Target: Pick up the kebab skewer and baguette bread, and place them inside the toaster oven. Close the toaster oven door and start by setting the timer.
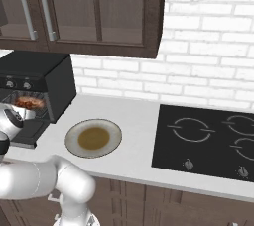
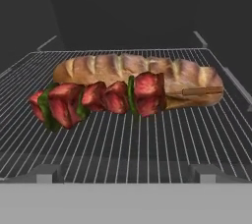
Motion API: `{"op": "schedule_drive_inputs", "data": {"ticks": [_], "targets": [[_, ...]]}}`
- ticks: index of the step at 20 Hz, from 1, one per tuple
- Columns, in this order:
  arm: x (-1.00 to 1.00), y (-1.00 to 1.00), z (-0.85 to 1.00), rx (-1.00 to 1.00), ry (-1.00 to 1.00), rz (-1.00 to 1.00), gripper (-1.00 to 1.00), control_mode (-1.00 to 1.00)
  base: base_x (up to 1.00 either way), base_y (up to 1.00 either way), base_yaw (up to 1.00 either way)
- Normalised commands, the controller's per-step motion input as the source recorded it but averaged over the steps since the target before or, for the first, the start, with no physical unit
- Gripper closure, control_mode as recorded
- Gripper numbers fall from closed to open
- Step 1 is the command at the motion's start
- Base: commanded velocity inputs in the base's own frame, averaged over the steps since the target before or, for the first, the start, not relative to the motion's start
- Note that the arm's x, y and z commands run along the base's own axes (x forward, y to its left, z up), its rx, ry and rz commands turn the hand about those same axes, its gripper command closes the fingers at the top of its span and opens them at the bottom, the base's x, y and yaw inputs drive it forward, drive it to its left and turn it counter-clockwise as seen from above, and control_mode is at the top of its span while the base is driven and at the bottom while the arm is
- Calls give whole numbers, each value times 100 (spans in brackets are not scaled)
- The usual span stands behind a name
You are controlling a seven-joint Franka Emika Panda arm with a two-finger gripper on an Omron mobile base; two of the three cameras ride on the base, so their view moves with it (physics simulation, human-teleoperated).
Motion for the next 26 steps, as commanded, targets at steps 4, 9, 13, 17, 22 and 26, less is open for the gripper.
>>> {"op": "schedule_drive_inputs", "data": {"ticks": [4,9,13,17,22,26], "targets": [[24,0,-6,0,0,0,-100,-100,0,0,0],[18,0,-11,0,0,0,-100,-100,0,0,0],[11,0,-8,0,0,0,-100,-100,0,0,0],[12,0,-3,0,0,0,-100,-100,0,0,0],[18,0,-2,0,0,0,-100,-100,0,0,0],[13,0,0,0,0,0,-100,-100,0,0,0]]}}
